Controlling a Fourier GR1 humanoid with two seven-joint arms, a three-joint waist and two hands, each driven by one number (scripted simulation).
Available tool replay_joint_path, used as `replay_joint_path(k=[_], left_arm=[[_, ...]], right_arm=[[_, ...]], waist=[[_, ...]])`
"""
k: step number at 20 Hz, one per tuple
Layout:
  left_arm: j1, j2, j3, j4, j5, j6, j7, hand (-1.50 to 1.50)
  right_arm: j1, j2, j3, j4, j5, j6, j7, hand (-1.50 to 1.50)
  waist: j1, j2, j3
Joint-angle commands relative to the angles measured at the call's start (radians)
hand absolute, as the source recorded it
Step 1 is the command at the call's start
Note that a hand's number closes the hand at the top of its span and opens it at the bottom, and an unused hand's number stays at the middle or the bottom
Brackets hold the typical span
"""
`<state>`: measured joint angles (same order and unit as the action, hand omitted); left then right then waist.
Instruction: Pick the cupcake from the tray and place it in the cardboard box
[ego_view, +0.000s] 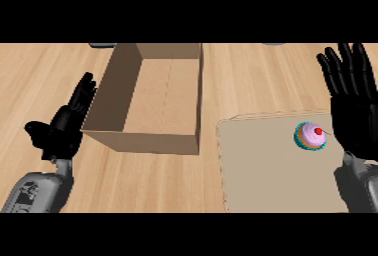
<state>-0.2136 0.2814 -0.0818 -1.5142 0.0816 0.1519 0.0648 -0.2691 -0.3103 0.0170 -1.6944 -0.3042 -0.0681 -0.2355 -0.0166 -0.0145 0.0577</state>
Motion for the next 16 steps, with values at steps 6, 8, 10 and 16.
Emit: replay_joint_path(k=[6, 8, 10, 16], left_arm=[[-0.008, 0.019, -0.125, -0.032, -0.053, -0.105, -0.005, 0.0], [-0.002, 0.025, -0.099, -0.021, -0.03, -0.104, 0.008, 0.0], [0.018, 0.011, -0.125, -0.026, -0.031, -0.115, 0.008, 0.0], [0.031, 0.0, -0.133, -0.028, -0.021, -0.134, -0.002, 0.0]], right_arm=[[0.218, -0.136, 0.061, 0.078, 0.096, -0.016, 0.322, -1.5], [0.185, -0.314, 0.041, 0.083, 0.345, -0.021, 0.145, -1.5], [0.25, -0.352, 0.062, 0.108, 0.476, -0.088, 0.153, -1.5], [0.374, -0.481, 0.107, -0.066, 0.761, -0.189, 0.161, -1.5]], waist=[[-0.026, 0.012, -0.061], [-0.062, 0.026, -0.084], [-0.051, 0.021, -0.069], [-0.043, 0.003, -0.063]])
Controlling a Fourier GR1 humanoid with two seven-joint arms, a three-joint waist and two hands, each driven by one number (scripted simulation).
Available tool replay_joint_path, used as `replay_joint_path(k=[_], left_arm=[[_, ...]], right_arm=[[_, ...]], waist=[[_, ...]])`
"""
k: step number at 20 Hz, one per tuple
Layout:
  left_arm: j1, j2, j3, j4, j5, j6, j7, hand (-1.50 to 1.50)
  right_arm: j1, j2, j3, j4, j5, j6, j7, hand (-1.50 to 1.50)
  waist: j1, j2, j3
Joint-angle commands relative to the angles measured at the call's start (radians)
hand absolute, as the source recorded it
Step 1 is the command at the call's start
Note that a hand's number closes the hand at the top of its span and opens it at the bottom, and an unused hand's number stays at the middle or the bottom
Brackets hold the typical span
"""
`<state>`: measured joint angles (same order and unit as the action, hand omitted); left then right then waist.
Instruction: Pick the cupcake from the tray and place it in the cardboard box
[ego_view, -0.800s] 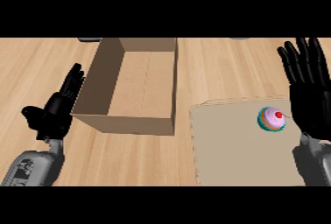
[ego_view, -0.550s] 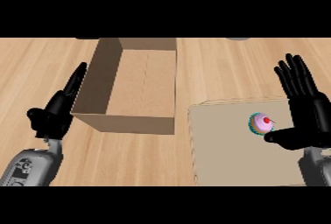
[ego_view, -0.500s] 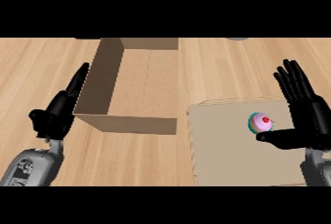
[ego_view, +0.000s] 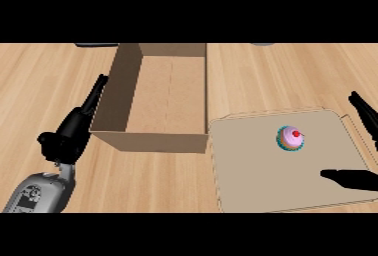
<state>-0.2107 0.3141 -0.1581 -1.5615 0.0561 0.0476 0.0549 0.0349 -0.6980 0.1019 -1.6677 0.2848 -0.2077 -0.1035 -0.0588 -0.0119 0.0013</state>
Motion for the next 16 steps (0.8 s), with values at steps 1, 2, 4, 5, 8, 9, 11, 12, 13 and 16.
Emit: replay_joint_path(k=[1, 2, 4, 5, 8, 9, 11, 12, 13, 16], left_arm=[[0.012, -0.024, -0.056, 0.015, -0.004, -0.029, 0.039, 0.0], [0.045, -0.046, -0.083, 0.002, -0.023, -0.016, 0.021, 0.0], [0.025, -0.048, -0.067, 0.059, -0.016, -0.032, -0.01, 0.0], [0.007, -0.061, -0.091, 0.021, -0.036, -0.013, 0.038, 0.0], [0.045, -0.005, -0.044, 0.011, 0.001, -0.067, 0.013, 0.0], [0.073, -0.056, -0.107, -0.014, -0.038, -0.036, 0.005, 0.0], [0.055, -0.052, -0.082, 0.001, -0.037, -0.028, 0.011, 0.0], [0.004, -0.06, -0.081, 0.011, -0.022, -0.045, 0.034, 0.0], [0.01, -0.076, -0.085, 0.033, -0.03, -0.031, 0.03, 0.0], [0.039, -0.049, -0.067, 0.034, -0.026, -0.069, -0.018, 0.0]], right_arm=[[0.099, -0.124, -0.001, -0.129, 0.182, -0.043, 0.041, -1.5], [0.127, -0.124, 0.004, -0.216, 0.201, -0.043, 0.117, -1.5], [0.146, -0.185, -0.027, -0.326, 0.196, 0.032, 0.215, -1.5], [0.162, -0.217, -0.042, -0.362, 0.202, 0.066, 0.249, -1.5], [0.205, -0.279, -0.076, -0.53, 0.102, 0.223, 0.41, -1.5], [0.189, -0.263, -0.038, -0.545, 0.099, 0.251, 0.458, -1.5], [0.208, -0.308, -0.098, -0.621, -0.013, 0.341, 0.515, -1.5], [0.206, -0.305, -0.092, -0.594, -0.033, 0.364, 0.533, -1.5], [0.208, -0.322, -0.096, -0.655, -0.068, 0.399, 0.585, -1.5], [0.212, -0.319, -0.161, -0.674, -0.146, 0.448, 0.64, -1.5]], waist=[[0.001, 0.001, -0.005], [0.004, -0.001, -0.005], [-0.001, 0.004, -0.007], [0.004, 0.002, -0.005], [0.011, 0.002, -0.007], [0.03, 0.005, -0.006], [0.023, 0.005, -0.005], [0.028, 0.009, -0.004], [0.022, 0.009, -0.005], [0.036, 0.009, -0.003]])
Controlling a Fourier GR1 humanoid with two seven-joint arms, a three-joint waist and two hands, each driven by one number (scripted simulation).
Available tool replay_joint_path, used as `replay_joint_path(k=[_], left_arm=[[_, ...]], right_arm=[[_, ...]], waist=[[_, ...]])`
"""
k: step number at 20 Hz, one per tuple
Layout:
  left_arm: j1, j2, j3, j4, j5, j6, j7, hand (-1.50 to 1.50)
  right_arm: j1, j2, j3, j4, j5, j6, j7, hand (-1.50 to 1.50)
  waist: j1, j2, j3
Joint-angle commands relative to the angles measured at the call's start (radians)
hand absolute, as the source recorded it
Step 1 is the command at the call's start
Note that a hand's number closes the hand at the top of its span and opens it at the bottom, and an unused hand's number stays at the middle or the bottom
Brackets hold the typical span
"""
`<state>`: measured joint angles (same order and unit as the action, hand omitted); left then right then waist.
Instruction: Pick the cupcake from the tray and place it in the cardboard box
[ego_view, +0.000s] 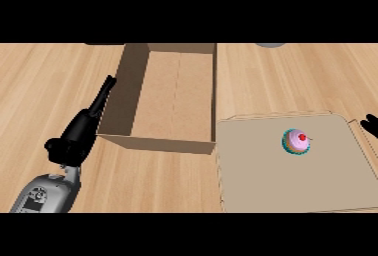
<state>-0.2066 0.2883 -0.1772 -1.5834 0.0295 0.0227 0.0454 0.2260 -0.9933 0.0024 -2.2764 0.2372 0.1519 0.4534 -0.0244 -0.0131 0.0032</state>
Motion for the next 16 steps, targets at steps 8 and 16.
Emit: replay_joint_path(k=[8, 16], left_arm=[[-0.022, -0.06, -0.063, -0.004, -0.017, -0.054, 0.096, 0.0], [0.008, -0.088, -0.051, 0.065, -0.065, -0.044, 0.014, 0.0]], right_arm=[[-0.214, 0.113, 0.105, 0.035, -0.06, 0.094, 0.264, -1.5], [-0.217, 0.187, 0.163, 0.123, 0.036, 0.141, 0.274, -1.5]], waist=[[0.039, 0.016, -0.004], [0.021, 0.014, -0.003]])
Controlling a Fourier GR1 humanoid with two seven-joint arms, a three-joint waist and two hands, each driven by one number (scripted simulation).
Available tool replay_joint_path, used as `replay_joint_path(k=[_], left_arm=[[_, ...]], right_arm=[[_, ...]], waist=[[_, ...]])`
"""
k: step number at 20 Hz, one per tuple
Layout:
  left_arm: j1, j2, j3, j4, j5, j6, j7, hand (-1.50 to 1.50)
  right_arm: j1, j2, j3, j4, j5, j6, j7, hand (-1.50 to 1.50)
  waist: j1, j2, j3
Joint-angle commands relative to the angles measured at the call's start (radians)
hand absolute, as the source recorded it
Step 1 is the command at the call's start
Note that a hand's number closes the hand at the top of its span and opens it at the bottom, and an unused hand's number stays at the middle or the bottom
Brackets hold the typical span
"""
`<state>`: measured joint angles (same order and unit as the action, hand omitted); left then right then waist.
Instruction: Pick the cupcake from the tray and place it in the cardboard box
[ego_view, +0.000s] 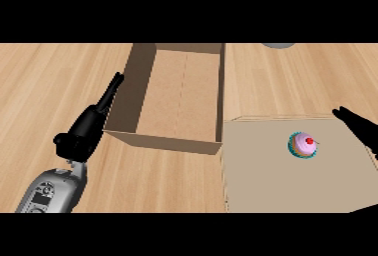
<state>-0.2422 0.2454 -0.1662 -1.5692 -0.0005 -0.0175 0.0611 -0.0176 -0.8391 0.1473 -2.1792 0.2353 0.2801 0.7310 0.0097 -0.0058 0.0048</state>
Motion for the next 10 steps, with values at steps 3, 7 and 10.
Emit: replay_joint_path(k=[3, 7, 10], left_arm=[[0.02, -0.022, -0.031, 0.057, -0.002, -0.05, 0.02, 0.0], [0.069, -0.028, -0.031, -0.005, -0.005, -0.06, 0.018, 0.0], [0.036, -0.062, -0.052, 0.06, -0.059, -0.034, -0.011, 0.0]], right_arm=[[-0.006, 0.08, 0.089, 0.12, 0.135, -0.006, -0.042, -1.5], [-0.016, 0.11, 0.026, 0.203, 0.15, -0.023, -0.159, -1.5], [-0.047, 0.139, 0.051, 0.208, 0.193, -0.014, -0.15, -1.5]], waist=[[-0.006, 0.008, -0.004], [-0.006, 0.006, -0.004], [-0.009, 0.007, -0.005]])
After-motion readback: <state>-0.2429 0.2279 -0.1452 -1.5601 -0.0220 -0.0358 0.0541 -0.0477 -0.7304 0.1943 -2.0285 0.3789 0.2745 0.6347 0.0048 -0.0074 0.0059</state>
